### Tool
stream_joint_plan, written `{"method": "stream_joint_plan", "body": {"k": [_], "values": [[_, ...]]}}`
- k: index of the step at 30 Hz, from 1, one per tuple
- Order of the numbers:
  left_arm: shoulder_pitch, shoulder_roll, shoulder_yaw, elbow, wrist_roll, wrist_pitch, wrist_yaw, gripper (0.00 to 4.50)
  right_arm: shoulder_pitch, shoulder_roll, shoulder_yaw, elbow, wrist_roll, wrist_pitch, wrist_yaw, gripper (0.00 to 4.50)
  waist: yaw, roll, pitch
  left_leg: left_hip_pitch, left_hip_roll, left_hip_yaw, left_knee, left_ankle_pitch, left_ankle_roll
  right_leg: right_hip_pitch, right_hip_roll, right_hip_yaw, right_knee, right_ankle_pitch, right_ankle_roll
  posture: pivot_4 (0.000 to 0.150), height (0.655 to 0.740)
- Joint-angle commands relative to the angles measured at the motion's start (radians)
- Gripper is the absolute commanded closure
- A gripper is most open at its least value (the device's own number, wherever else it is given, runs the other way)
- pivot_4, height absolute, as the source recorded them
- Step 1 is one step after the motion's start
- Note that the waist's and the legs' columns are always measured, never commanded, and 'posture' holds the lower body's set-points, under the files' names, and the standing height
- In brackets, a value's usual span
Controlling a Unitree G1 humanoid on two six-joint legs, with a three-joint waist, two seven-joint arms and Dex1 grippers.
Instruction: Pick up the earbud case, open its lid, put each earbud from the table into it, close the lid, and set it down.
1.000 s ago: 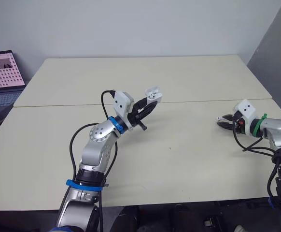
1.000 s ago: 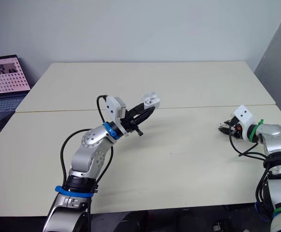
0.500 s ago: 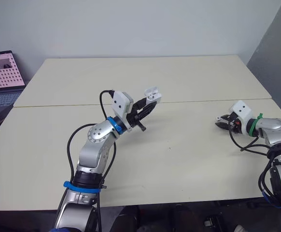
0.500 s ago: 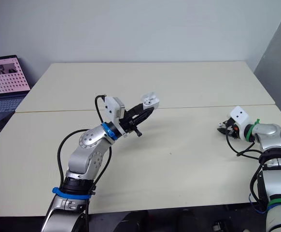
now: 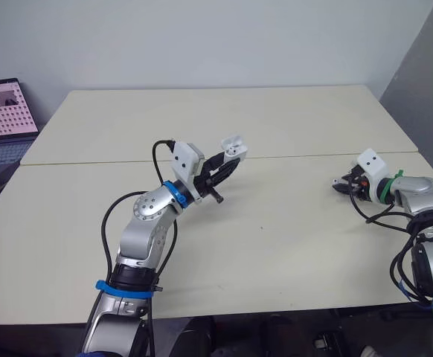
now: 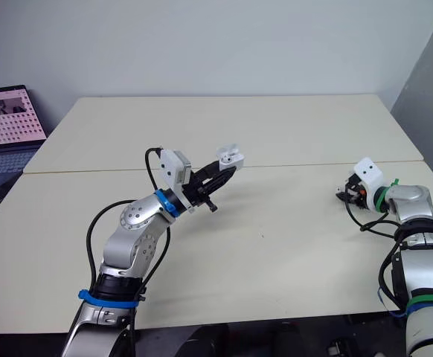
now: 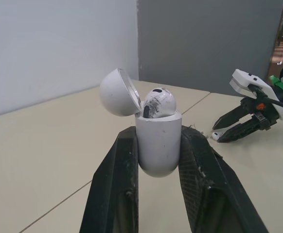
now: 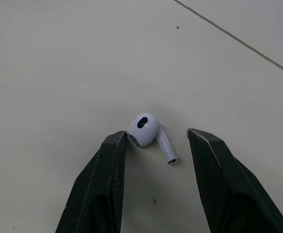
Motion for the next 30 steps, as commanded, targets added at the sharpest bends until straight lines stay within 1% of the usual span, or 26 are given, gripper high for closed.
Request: {"method": "stream_joint_plan", "body": {"k": [1,18,21,25,30], "values": [[-0.002,0.006,0.021,-0.057,-0.028,0.0,0.005,3.76,-0.008,-0.007,-0.002,-0.003,-0.005,0.03,0.061,2.45,0.0,0.0,0.0,0.0,0.0,0.0,0.0,0.0,0.0,0.0,0.0,0.0,0.0,0.0,0.0,0.15,0.74],[-0.014,0.003,0.016,-0.037,-0.023,-0.01,0.017,3.76,-0.02,-0.002,-0.019,-0.023,-0.003,0.149,0.129,2.45,0.0,0.0,0.0,0.0,0.0,0.0,0.0,0.0,0.0,0.0,0.0,0.0,0.0,0.0,0.0,0.15,0.74],[-0.012,0.002,0.016,-0.039,-0.023,-0.01,0.02,3.76,-0.014,-0.003,-0.012,-0.027,-0.016,0.113,0.103,2.45,0.0,0.0,0.0,0.0,0.0,0.0,0.0,0.0,0.0,0.0,0.0,0.0,0.0,0.0,0.0,0.15,0.74],[-0.012,0.001,0.017,-0.036,-0.023,-0.011,0.022,3.76,-0.003,-0.003,0.022,-0.027,-0.06,-0.011,0.056,2.45,0.0,0.0,0.0,0.0,0.0,0.0,0.0,0.0,0.0,0.0,0.0,0.0,0.001,0.0,0.0,0.15,0.74],[-0.012,0.001,0.016,-0.033,-0.023,-0.012,0.021,3.76,-0.025,0.012,0.029,-0.008,-0.07,-0.032,0.042,2.45,-0.001,0.0,0.0,0.001,0.0,0.0,0.0,0.0,0.0,0.0,0.0,0.0,0.001,0.0,0.0,0.15,0.74]]}}
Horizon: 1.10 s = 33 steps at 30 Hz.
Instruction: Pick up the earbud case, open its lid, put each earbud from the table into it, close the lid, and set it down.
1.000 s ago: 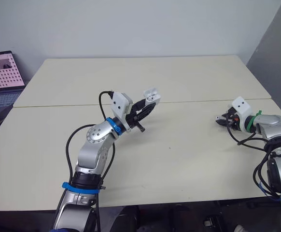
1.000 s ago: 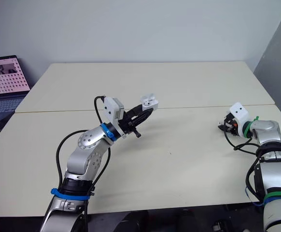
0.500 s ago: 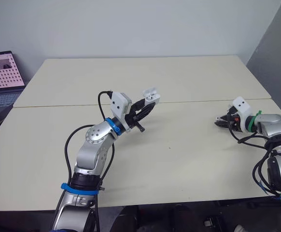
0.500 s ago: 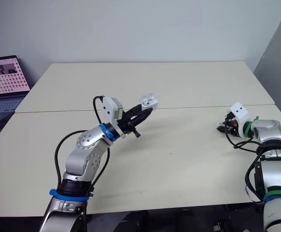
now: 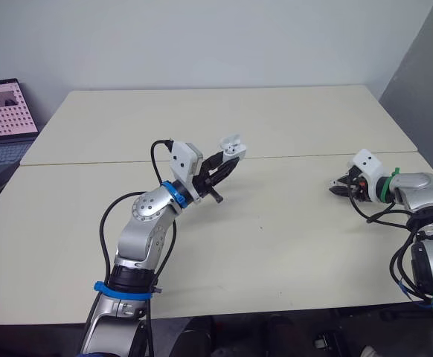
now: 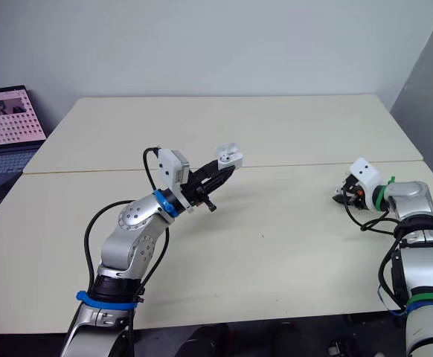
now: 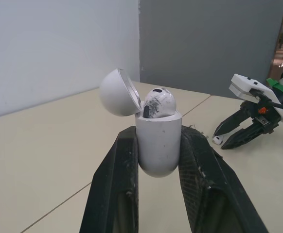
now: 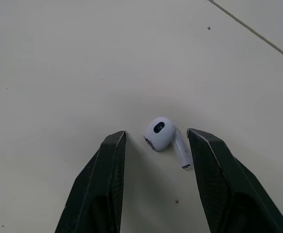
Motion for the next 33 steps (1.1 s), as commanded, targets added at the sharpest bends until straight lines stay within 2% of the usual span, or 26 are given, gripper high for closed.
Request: {"method": "stream_joint_plan", "body": {"k": [1,11,14,17,18,28,31,33], "values": [[-0.012,0.0,0.016,-0.021,-0.01,-0.023,0.003,3.76,-0.015,0.007,0.013,0.012,-0.021,-0.01,-0.006,2.45,0.0,0.0,0.0,0.0,0.0,0.0,0.0,0.0,0.0,0.0,0.0,0.0,0.0,0.0,0.0,0.15,0.74],[0.004,0.005,0.02,-0.031,-0.012,-0.02,0.002,3.76,-0.02,0.003,0.013,0.027,-0.035,0.051,0.02,2.45,0.0,0.0,0.0,0.002,0.0,0.0,0.0,0.0,0.0,0.002,0.0,0.001,0.0,0.0,0.0,0.15,0.74],[0.005,0.003,0.019,-0.031,-0.012,-0.02,0.004,3.76,-0.023,0.005,0.006,0.027,-0.03,0.059,0.016,3.01,0.001,0.0,0.0,0.002,0.0,0.0,0.0,0.0,0.0,0.002,0.0,0.0,0.0,0.0,0.0,0.15,0.74],[0.005,0.003,0.019,-0.032,-0.013,-0.02,0.004,3.76,-0.026,0.007,-0.002,0.026,-0.027,0.065,0.015,4.04,0.001,0.0,0.0,0.003,0.0,0.0,0.0,0.0,0.0,0.002,0.0,0.001,0.0,0.0,0.0,0.15,0.74],[0.005,0.002,0.018,-0.032,-0.012,-0.02,0.004,3.76,-0.026,0.006,-0.004,0.025,-0.026,0.066,0.015,4.1,0.001,0.0,0.0,0.003,0.0,0.0,0.0,0.0,0.0,0.003,0.0,0.0,0.0,0.0,0.0,0.15,0.74],[0.004,-0.004,0.012,-0.029,-0.011,-0.02,0.005,3.76,-0.026,-0.003,-0.034,-0.014,0.009,0.084,0.019,4.1,0.001,0.0,0.0,0.003,0.0,0.0,0.0,0.0,0.0,0.003,0.0,0.001,0.0,0.0,0.0,0.15,0.74],[0.009,-0.002,0.015,-0.032,-0.01,-0.021,0.007,3.76,-0.016,-0.015,-0.044,-0.085,0.033,0.109,0.037,4.1,0.001,0.0,0.0,0.003,0.0,0.0,0.0,0.0,0.0,0.002,0.0,0.001,0.0,0.0,0.0,0.15,0.74],[0.022,-0.002,0.015,-0.042,-0.011,-0.02,0.011,3.76,0.059,-0.039,-0.051,-0.249,0.067,0.193,0.093,4.1,0.002,0.0,0.0,0.003,0.0,0.0,0.0,0.0,0.0,0.002,0.0,0.002,0.0,0.0,0.0,0.15,0.74]]}}
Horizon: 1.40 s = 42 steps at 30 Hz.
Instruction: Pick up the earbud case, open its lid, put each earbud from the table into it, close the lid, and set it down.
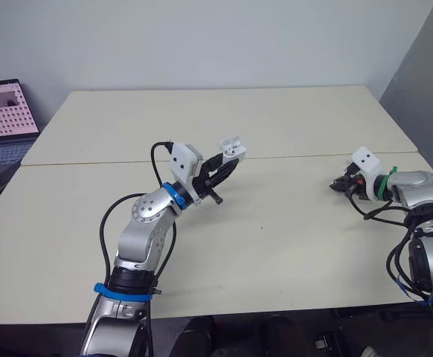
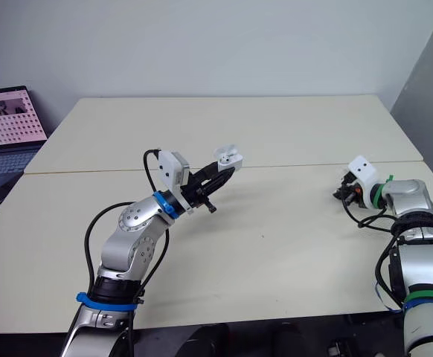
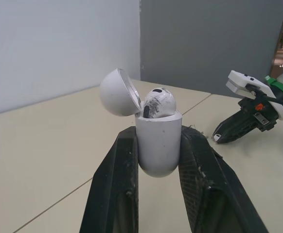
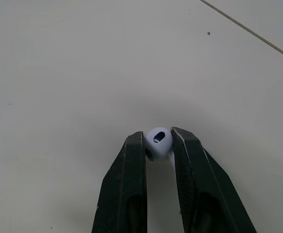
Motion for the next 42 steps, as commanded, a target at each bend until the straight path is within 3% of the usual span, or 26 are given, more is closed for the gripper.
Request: {"method": "stream_joint_plan", "body": {"k": [1,6,12,18,24,31,42], "values": [[0.016,0.0,0.016,-0.045,-0.011,-0.02,0.01,3.76,0.118,-0.06,-0.03,-0.308,0.071,0.138,0.092,4.1,0.001,0.0,0.0,0.0,0.0,0.0,0.0,0.0,0.0,0.0,0.0,0.0,0.0,0.0,0.0,0.15,0.74],[0.039,-0.004,0.011,-0.062,-0.014,-0.015,0.015,3.76,0.559,-0.186,-0.109,-1.003,0.175,0.482,0.134,4.1,0.021,0.002,-0.001,-0.004,0.0,-0.005,0.001,0.0,0.0,-0.003,-0.001,-0.003,0.0,0.0,0.0,0.15,0.74],[0.042,0.004,0.009,-0.064,-0.022,-0.003,0.006,3.76,0.882,-0.285,-0.235,-1.309,0.253,0.58,0.134,4.1,0.03,0.002,-0.001,-0.005,0.0,-0.003,0.002,-0.001,0.0,-0.002,-0.001,-0.002,-0.001,-0.001,0.001,0.15,0.74],[0.038,0.007,0.005,-0.06,-0.024,0.005,-0.005,3.76,1.024,-0.366,-0.29,-1.333,0.28,0.522,0.159,4.1,0.03,0.002,-0.001,-0.005,0.0,-0.002,0.002,-0.001,0.0,-0.002,-0.001,-0.002,-0.002,-0.001,0.001,0.15,0.74],[0.042,0.005,0.003,-0.067,-0.022,0.01,-0.008,3.76,1.032,-0.397,-0.273,-1.265,0.274,0.45,0.149,4.1,0.031,0.002,-0.001,-0.005,0.0,-0.001,0.002,-0.001,0.0,-0.001,-0.001,-0.003,-0.002,-0.001,0.001,0.15,0.74],[0.052,0.005,0.003,-0.08,-0.023,0.019,-0.007,3.76,1.061,-0.414,-0.254,-1.252,0.277,0.414,0.17,1.78,0.031,0.002,-0.001,-0.005,0.0,-0.001,0.002,-0.001,0.0,-0.001,-0.001,-0.003,-0.002,-0.001,0.001,0.15,0.74],[0.054,-0.006,-0.007,-0.079,-0.02,0.021,-0.005,3.76,0.966,-0.478,-0.149,-1.119,0.187,0.163,0.204,1.78,0.03,0.001,-0.001,-0.005,0.0,0.0,0.002,-0.001,0.0,-0.001,-0.001,-0.003,-0.003,-0.001,0.001,0.15,0.74]]}}
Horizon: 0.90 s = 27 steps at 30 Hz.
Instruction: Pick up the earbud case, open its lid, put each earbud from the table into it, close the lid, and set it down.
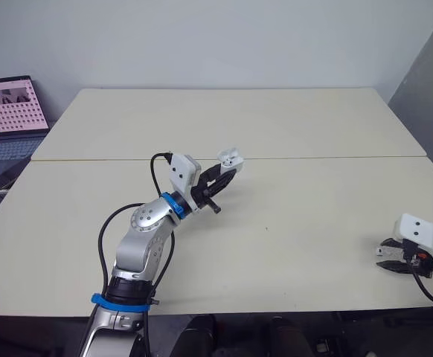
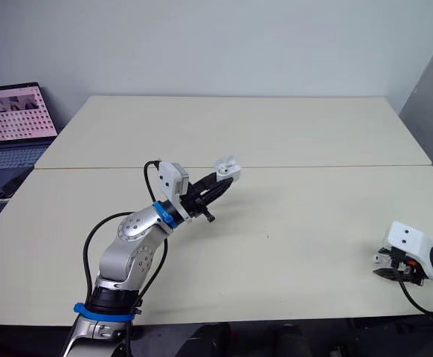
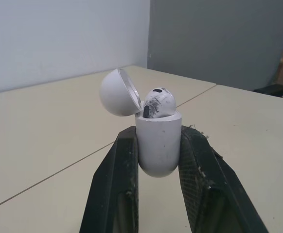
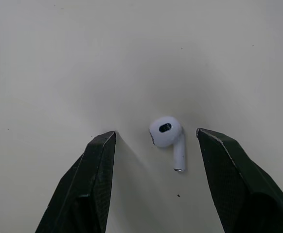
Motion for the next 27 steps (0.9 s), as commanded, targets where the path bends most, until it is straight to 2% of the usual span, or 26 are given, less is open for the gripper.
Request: {"method": "stream_joint_plan", "body": {"k": [1,8,16,27], "values": [[-0.013,-0.006,-0.006,-0.045,-0.014,-0.007,-0.002,3.76,-0.072,-0.026,0.043,0.072,-0.036,-0.08,0.026,1.78,0.0,0.0,0.0,0.0,0.0,0.0,0.0,0.0,0.0,0.0,0.0,0.0,0.0,0.0,0.0,0.15,0.74],[-0.02,-0.013,-0.009,-0.038,-0.01,-0.013,-0.001,3.76,-0.221,-0.027,0.158,0.162,-0.061,-0.081,0.104,1.78,0.001,0.0,0.0,0.0,0.0,0.0,0.0,0.0,0.0,0.0,0.0,0.0,0.0,0.0,0.0,0.15,0.74],[0.007,-0.004,0.002,-0.062,-0.011,-0.011,0.01,3.76,-0.23,-0.072,0.207,0.22,-0.085,-0.135,0.186,1.78,0.001,0.0,0.0,0.0,0.0,-0.001,0.0,0.0,0.0,0.001,0.0,-0.001,-0.001,0.0,0.0,0.15,0.74],[0.0,-0.003,0.001,-0.059,-0.01,-0.013,0.021,3.76,-0.301,-0.016,0.222,0.252,-0.092,-0.122,0.156,1.78,0.0,0.0,0.0,0.001,0.001,-0.001,0.0,0.0,0.0,0.001,0.0,0.0,-0.001,0.0,0.0,0.15,0.74]]}}
